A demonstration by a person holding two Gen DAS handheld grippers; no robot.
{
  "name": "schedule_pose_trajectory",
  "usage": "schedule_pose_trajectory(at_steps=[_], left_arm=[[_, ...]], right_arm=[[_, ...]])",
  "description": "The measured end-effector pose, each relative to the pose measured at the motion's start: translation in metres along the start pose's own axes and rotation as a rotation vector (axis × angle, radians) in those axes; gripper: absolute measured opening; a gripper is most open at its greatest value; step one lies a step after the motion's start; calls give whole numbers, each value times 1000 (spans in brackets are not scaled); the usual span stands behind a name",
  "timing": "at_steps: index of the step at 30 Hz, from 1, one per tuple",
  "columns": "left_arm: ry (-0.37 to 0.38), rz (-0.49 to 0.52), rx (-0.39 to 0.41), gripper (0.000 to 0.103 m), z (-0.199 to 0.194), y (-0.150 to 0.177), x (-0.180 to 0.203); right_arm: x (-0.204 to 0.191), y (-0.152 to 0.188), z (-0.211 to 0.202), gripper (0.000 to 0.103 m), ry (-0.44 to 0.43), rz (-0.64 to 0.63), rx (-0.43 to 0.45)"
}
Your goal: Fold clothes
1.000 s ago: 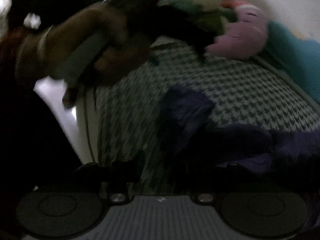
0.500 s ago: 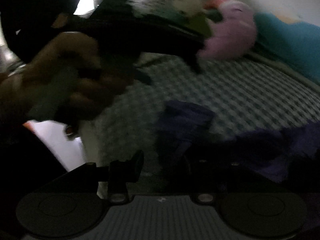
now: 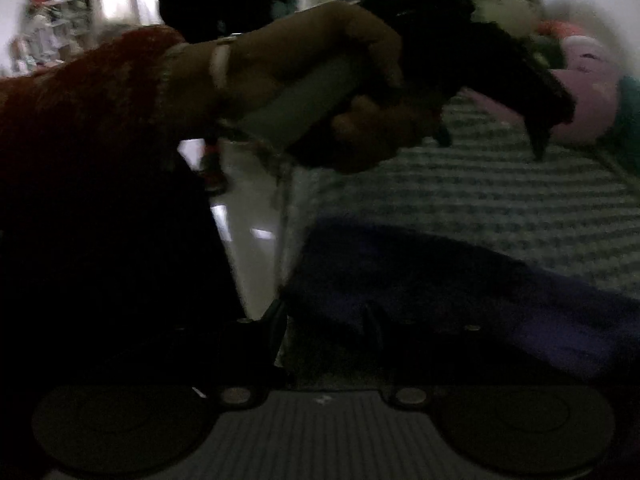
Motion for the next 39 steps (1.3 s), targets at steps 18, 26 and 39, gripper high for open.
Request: schedule_pose_trajectory(at_steps=[18, 26, 39], left_arm=[[103, 309, -63, 103, 13, 50, 103], [90, 381, -89, 101, 26, 59, 121], [88, 573, -17, 68, 29, 77, 143]], right_arm=[[38, 27, -117, 44, 418, 423, 194], [45, 43, -138, 44, 484, 475, 201], [53, 56, -151, 44, 535, 511, 213]])
Point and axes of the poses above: each gripper's, at about its wrist camera, not at the fingertips, and z roughly the way its jaws point, x to its right, y to its underside, the point moved 3 cm from there along z, roughly the way its jaws point, and after that the axes turned 14 degrees about -y, right-handed, at the moved point
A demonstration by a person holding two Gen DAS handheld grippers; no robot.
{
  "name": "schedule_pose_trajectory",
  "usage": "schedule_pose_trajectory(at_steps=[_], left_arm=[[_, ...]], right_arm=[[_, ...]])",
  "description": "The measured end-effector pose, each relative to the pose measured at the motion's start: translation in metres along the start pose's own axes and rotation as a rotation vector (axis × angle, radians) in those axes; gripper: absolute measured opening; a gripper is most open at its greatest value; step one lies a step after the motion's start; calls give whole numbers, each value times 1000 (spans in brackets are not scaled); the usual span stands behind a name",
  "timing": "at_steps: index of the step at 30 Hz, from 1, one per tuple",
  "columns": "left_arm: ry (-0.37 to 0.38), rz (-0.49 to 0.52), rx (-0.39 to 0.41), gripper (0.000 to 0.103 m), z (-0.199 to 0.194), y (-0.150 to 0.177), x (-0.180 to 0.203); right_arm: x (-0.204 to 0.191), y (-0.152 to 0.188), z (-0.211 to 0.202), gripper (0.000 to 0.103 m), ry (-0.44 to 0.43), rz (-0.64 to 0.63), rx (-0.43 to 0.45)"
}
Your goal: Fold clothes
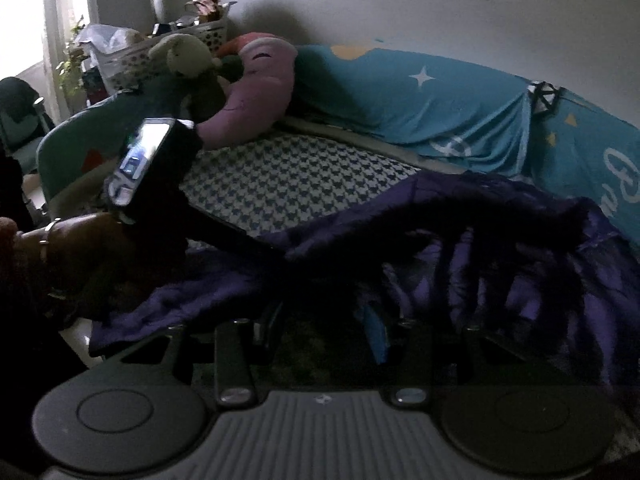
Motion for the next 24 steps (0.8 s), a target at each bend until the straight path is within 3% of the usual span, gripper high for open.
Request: schedule_pose_trajectory(at_steps=[4, 6, 12, 20, 24], left_arm=[[32, 13, 20, 48, -4, 1, 3], [45, 15, 27, 33, -6, 1, 3], [43, 4, 47, 9, -8, 1, 4], [-100, 9, 144, 7, -21, -10, 8], [-240, 38, 232, 7, -29, -20, 6]], right_arm=[[6, 0, 1, 44, 15, 19, 0], [8, 0, 2, 44, 20, 26, 0], [12, -1, 2, 44, 43, 41, 9], [24, -2, -1, 44, 75, 87, 28], [31, -2, -2, 44, 85, 113, 37]])
Point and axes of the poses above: each gripper's, at about its wrist camera, not at the fingertips, and z roughly the way its jaws point, x to its right, y to its underside, the point moved 3 cm from there along z, roughly the way its jaws point, and after that the axes turned 14 degrees about -y, right-handed, at the moved point
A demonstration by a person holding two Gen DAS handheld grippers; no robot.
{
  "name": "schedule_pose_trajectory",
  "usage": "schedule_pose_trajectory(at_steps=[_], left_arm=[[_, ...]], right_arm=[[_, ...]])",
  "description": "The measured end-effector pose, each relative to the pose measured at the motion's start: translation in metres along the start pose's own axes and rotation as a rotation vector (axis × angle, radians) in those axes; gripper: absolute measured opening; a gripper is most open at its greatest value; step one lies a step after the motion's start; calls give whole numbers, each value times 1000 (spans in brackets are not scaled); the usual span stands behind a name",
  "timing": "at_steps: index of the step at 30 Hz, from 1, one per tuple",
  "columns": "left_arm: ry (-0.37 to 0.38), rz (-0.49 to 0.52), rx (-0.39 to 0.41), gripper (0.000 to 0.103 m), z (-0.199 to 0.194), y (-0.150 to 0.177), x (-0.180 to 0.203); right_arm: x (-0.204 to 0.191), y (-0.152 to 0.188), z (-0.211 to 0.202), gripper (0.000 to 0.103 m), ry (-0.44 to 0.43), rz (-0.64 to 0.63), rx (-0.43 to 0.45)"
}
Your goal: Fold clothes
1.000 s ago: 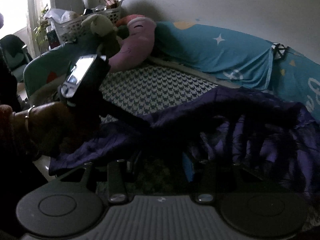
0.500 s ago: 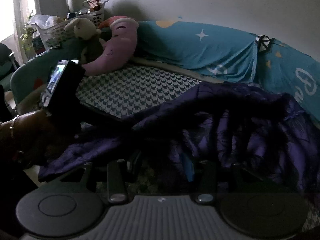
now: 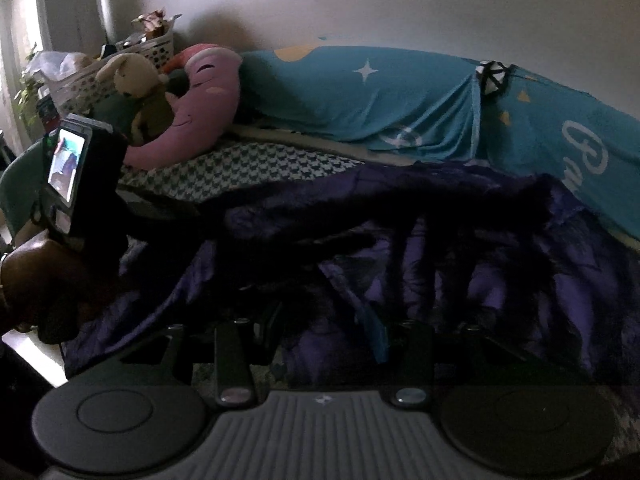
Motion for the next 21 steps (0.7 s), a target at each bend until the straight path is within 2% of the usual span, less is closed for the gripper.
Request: schedule_pose_trajectory(at_steps=[6, 13, 18, 21], left_arm=[[-154, -35, 76, 7, 12, -30, -12], [-277, -118, 74, 7, 41, -58, -21], [-366, -196, -30, 5, 75, -62, -35], [-312, -268, -107, 6, 86, -58, -44]], right_arm=[[11, 0, 2, 44, 16, 30, 3], [30, 0, 4, 44, 40, 69, 1], [41, 1, 3, 44, 66, 86, 2], [49, 0, 2, 44, 83, 100, 1]])
Point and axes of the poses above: each gripper's, at about its wrist camera, not at the fingertips, and z roughly the way its jaws point, x to its right, y to its underside, the point moved 3 cm from there along z, roughly the way its jaws point, and after that the axes turned 14 degrees about -y, right-handed, at the moved point
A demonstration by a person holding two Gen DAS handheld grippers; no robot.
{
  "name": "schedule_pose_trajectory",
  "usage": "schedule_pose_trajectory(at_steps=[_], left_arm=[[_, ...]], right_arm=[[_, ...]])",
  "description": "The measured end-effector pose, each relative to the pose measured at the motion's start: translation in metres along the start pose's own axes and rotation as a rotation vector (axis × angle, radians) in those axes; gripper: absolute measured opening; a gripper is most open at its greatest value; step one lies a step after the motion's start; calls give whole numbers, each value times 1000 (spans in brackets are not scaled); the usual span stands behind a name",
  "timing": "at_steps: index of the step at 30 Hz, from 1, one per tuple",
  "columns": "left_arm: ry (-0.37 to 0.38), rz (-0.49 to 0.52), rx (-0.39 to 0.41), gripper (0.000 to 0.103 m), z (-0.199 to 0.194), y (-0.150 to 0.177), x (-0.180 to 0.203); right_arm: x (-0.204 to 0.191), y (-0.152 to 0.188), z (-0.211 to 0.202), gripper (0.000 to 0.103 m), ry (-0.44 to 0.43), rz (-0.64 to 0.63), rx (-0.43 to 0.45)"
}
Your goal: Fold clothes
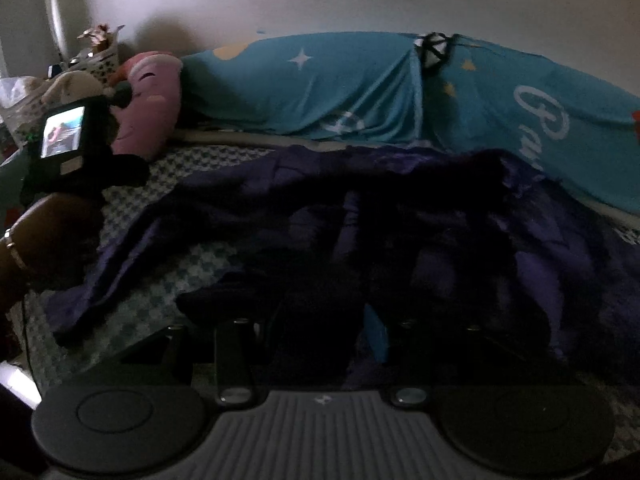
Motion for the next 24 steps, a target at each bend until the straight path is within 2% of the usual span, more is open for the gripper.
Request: schedule_pose_trajectory(at_steps=[2, 7, 12, 15, 19, 24], left_arm=[[24, 0, -6, 10, -2, 2, 1], [140, -11, -15, 12, -18, 4, 8], [347, -55, -19, 27, -40, -3, 22], [436, -48, -17, 35, -55, -6, 37], [511, -22, -10, 41, -70, -7, 59], [566, 13, 2, 47, -83, -8, 81]], right_arm=[[3, 0, -2, 44, 6, 11, 7], [4, 4, -1, 45, 10, 24, 1], [1, 7, 4, 45, -2, 15, -14], [-2, 8, 5, 45, -10, 0, -18], [0, 9, 5, 45, -16, 10, -20], [1, 9, 7, 45, -18, 15, -25]])
Point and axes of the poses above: each gripper's, at about its wrist camera, not at the fingertips, and z roughly the way its jaws point, x to its right, y to its underside, the point moved 3 cm from there along z, roughly the way its jaws point, and after that the axes turned 14 degrees about -y, right-handed, at the moved point
